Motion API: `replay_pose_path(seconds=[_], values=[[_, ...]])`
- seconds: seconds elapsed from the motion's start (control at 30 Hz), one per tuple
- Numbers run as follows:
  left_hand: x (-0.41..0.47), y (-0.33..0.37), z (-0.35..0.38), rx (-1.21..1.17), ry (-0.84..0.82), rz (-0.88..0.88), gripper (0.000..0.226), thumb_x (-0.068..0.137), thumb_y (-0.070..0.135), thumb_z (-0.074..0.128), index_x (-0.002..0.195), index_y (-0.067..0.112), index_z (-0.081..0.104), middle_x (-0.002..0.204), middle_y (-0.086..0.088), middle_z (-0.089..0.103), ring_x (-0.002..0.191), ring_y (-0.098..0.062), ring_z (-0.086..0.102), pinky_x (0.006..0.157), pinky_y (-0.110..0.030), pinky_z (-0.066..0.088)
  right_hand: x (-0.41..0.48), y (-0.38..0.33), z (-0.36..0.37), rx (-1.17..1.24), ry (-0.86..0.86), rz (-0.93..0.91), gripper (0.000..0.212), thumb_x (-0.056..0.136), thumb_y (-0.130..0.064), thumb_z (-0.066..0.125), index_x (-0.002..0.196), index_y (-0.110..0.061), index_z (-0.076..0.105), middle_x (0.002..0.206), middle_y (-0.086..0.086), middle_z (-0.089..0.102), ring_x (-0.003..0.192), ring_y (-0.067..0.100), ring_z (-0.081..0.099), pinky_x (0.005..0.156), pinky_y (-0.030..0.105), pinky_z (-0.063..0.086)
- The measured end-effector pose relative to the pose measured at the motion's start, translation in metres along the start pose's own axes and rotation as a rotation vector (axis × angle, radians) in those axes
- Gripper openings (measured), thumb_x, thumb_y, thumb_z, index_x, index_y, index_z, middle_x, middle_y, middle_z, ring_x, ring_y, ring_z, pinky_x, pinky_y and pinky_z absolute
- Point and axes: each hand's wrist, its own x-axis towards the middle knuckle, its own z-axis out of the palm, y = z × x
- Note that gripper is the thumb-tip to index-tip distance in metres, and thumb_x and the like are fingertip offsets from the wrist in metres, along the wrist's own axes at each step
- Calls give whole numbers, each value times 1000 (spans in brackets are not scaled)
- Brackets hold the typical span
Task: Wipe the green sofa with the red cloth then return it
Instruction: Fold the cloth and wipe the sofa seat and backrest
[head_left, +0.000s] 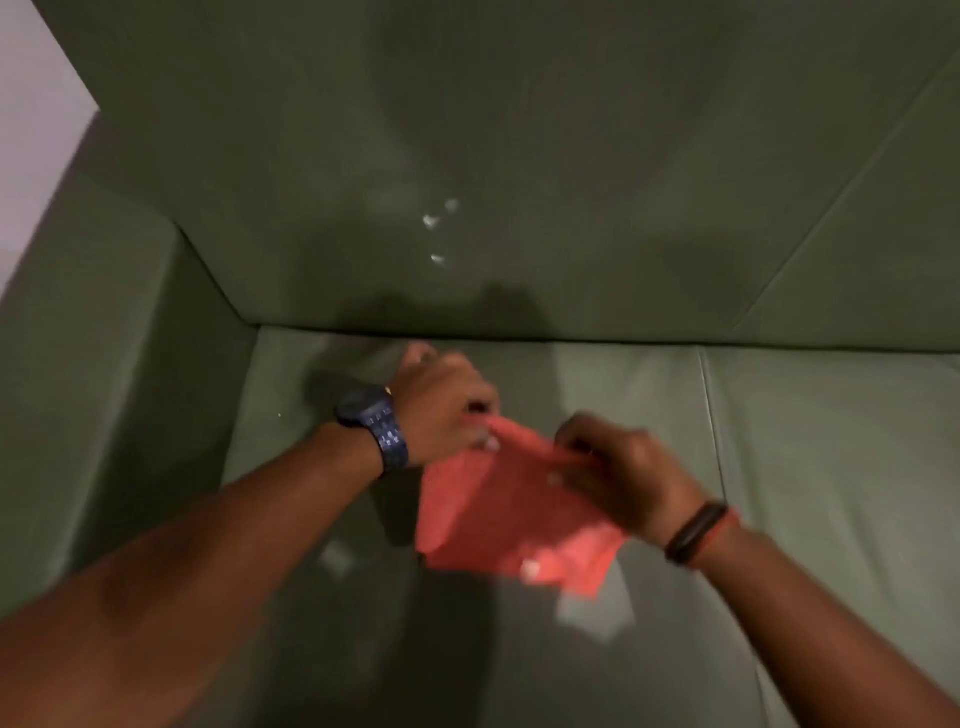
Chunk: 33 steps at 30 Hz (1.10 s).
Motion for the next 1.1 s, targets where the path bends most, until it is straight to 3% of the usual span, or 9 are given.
replay_pose_path(seconds=[0.07,0.13,0.2,0.23,0.4,0.53,0.77,0.93,1.1], values=[[23,-3,-53,-81,244,-24,29,64,50,71,77,25,70,80,4,68,89,-22,58,83,-40,32,29,-25,-47,-77,235,-77,10,83,-7,70,88,-9,63,76,4,64,69,21,59,64,30,40],[53,-10,-103,-23,491,-29,33,66,51,65,80,22,70,83,-2,68,89,-27,58,80,-42,36,62,-49,-86,-199,690,-148,9,88,-10,64,96,-8,63,88,12,67,82,28,62,73,33,42],[77,-27,-141,91,721,-47,40,69,53,65,93,22,68,100,-7,65,100,-30,53,83,-42,34,97,-76,-98,-334,1155,-227,23,89,-19,59,110,-9,62,110,15,65,103,31,59,88,36,41],[82,-37,-152,164,799,-89,51,69,57,64,105,22,65,114,-8,60,109,-31,50,86,-41,32,115,-86,-93,-393,1241,-283,31,88,-19,58,117,-10,60,122,19,60,114,34,54,94,38,39],[57,-92,-153,457,701,-292,132,44,83,64,147,15,17,152,-16,20,139,-33,15,109,-54,11,186,-68,-37,-725,676,-82,60,95,-43,42,148,-25,20,157,17,14,144,37,9,116,52,8],[46,-120,-142,575,554,-261,155,23,73,76,147,16,3,153,-21,13,138,-39,9,106,-60,5,217,-51,-10,-749,856,-98,71,91,-56,46,146,-17,25,150,27,28,138,48,20,111,61,7],[59,-137,-134,614,559,-287,165,8,60,81,146,16,3,150,-24,20,133,-46,18,102,-62,5,224,-29,-5,-896,846,-329,69,90,-60,44,145,-23,25,147,20,38,136,35,20,111,52,9],[58,-139,-134,637,556,-249,160,12,64,80,146,14,9,148,-24,23,132,-46,20,100,-61,3,230,-26,-2,-809,1077,-55,74,86,-58,47,142,-13,27,140,34,39,130,49,25,108,60,15],[52,-144,-128,591,565,-205,125,51,81,58,145,13,11,150,-23,22,133,-47,18,102,-61,4,240,-49,50,-902,846,-281,70,87,-58,49,143,-22,27,144,20,42,134,36,24,107,55,10]])
